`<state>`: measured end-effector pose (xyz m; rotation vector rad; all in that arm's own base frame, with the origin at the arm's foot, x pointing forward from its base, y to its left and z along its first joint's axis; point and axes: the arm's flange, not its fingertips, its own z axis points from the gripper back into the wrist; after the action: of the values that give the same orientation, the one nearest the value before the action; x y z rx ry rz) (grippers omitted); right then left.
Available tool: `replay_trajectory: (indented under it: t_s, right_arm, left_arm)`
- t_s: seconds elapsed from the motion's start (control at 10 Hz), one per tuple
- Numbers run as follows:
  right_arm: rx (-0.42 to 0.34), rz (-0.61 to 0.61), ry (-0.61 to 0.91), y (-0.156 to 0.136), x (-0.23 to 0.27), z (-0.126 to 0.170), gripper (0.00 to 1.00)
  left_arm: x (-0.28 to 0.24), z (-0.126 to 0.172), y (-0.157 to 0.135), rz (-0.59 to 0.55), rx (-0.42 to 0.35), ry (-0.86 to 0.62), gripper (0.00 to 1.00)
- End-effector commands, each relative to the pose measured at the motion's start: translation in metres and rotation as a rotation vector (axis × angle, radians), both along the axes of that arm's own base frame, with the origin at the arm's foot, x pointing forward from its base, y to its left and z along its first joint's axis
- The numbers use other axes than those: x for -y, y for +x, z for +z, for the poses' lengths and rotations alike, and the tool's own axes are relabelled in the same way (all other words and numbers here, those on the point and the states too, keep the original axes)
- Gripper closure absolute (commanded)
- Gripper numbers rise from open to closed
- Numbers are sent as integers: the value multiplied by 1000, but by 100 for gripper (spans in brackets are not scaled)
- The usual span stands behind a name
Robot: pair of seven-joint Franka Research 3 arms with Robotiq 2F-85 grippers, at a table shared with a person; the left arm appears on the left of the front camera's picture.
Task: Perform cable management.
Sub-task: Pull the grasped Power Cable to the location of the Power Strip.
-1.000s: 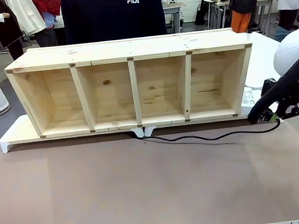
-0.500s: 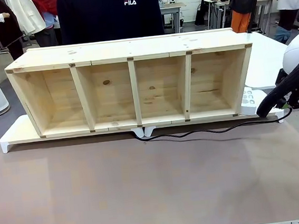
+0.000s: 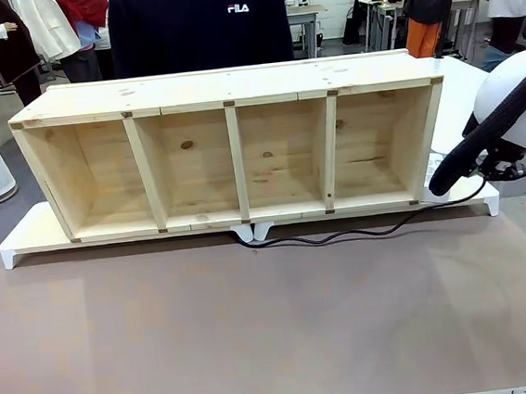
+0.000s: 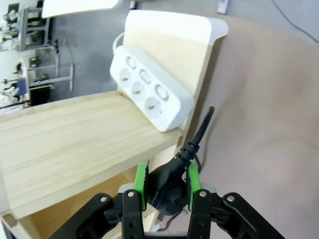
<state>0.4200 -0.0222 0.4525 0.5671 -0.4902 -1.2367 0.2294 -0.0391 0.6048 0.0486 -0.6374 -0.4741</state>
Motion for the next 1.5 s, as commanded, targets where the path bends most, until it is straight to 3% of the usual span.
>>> replay_trajectory:
  t_s: [0.0,0.8,0.9,1.2,1.4]
  right_arm:
    - [57,36,15,4,5,-10,61]
    - [125,27,-15,45,14,7,61]
    - [113,38,-59,53,14,8,61]
    - [25,15,-374,56,20,16,61]
    - [18,10,-451,54,22,21,61]
  left_arm:
    - [1,1,1,-3,9,-8,0]
    - [1,1,1,-3,9,-8,0]
    - [1,1,1,-3,9,-8,0]
    - [1,1,1,-3,9,-8,0]
    - [1,1,1,-3,9,-8,0]
